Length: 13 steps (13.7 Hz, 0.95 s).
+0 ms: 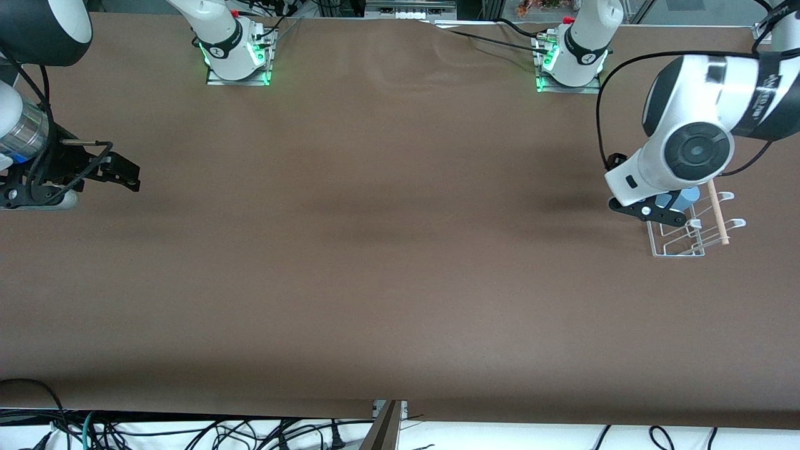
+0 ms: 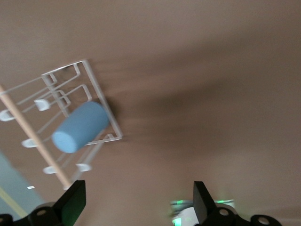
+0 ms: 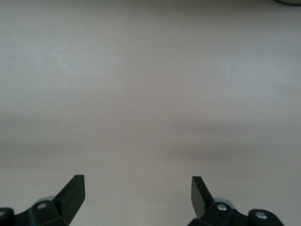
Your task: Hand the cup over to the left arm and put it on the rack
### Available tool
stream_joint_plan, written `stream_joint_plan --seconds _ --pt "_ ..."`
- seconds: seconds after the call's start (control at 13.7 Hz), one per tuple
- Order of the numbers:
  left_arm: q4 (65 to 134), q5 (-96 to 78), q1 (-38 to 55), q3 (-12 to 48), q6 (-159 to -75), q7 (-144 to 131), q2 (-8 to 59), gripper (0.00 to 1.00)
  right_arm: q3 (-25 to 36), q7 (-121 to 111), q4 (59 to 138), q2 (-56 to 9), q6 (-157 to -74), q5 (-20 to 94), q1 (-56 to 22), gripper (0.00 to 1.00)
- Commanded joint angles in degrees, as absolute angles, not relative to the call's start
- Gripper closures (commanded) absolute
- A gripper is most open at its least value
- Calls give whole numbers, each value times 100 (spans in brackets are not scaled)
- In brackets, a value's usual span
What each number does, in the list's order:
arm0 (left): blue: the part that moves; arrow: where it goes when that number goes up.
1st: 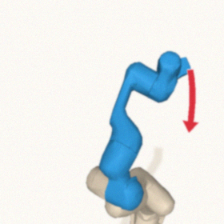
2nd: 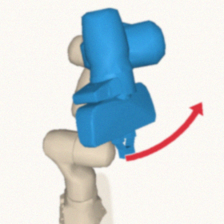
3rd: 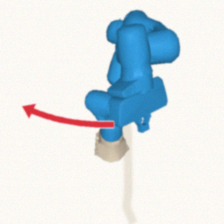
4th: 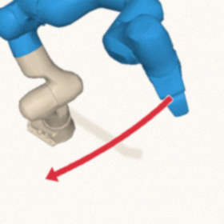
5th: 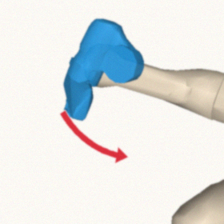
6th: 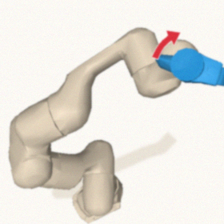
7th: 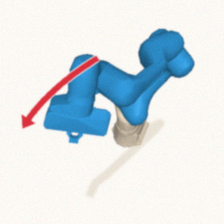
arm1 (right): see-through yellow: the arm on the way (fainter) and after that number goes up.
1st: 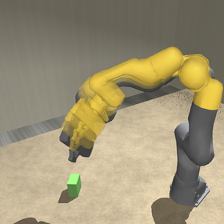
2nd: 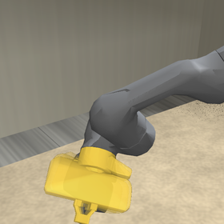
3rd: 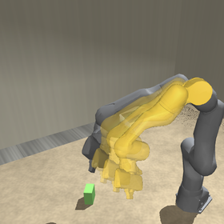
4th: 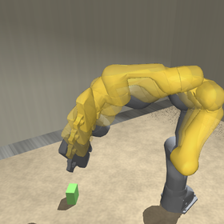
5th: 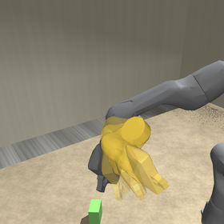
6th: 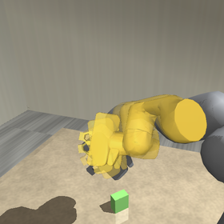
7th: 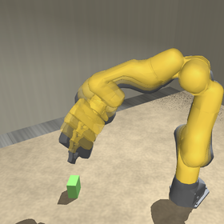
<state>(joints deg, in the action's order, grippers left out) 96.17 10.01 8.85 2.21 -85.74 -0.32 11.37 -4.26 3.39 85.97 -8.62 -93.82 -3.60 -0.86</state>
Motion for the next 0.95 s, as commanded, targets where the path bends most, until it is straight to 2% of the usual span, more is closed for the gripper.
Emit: stream_joint_plan --seconds 0.0,0.07,0.29,0.88 --pt "9430 125 537 229 -9258 -396 740 0 -439 281 8534 -861 -9334 -255 -44 0" --pt "9552 88 362 229 -9716 -378 469 0 -439 273 8534 -861 -9334 -264 -44 0" --pt "9641 79 255 229 -9870 -422 10 0 -439 246 8534 -861 -9334 -272 -44 0" --pt "9624 79 220 114 -9826 -387 35 0 -440 211 8534 -861 -9334 -281 -44 0"
